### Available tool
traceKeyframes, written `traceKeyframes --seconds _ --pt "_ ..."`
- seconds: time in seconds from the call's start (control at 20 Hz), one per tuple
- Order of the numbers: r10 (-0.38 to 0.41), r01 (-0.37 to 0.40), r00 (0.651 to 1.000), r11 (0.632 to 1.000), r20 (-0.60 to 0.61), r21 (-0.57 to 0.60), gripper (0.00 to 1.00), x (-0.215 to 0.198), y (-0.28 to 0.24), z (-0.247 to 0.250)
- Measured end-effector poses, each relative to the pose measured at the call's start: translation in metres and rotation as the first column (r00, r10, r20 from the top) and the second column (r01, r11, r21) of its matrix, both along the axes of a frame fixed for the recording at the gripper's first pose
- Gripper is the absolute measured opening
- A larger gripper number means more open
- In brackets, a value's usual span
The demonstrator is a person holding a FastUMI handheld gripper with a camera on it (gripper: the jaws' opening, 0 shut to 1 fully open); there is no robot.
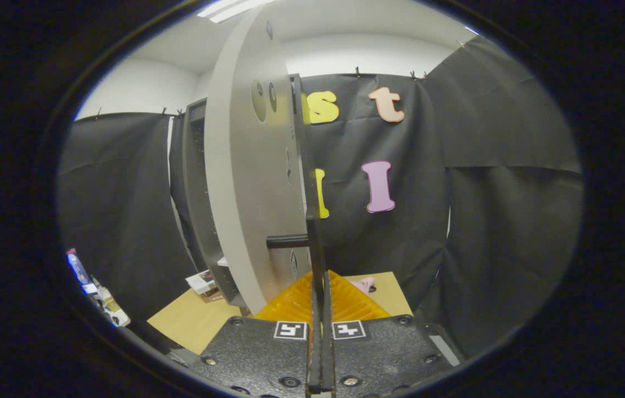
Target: Open the shoe cabinet door, grab the shoes and put them into the shoe cabinet, then close the shoe cabinet door.
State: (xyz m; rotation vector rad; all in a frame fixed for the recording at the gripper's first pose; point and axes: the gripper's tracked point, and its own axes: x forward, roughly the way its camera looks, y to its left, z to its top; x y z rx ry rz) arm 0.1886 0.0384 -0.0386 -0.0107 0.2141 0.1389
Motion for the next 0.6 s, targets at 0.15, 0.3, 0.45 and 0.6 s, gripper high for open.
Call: traceKeyframes --seconds 0.15,0.3,0.45,0.6 --pt "0.020 -0.020 1.000 1.000 0.012 -0.004 0.04 -0.002 -0.001 0.003" --pt "-0.035 0.038 0.998 0.997 0.045 -0.073 0.04 -0.010 -0.023 0.011" --pt "-0.029 0.039 0.992 0.996 0.126 -0.081 0.04 -0.019 -0.010 0.024" --pt "0.039 -0.015 0.982 0.992 0.185 -0.127 0.04 -0.030 0.010 0.025"
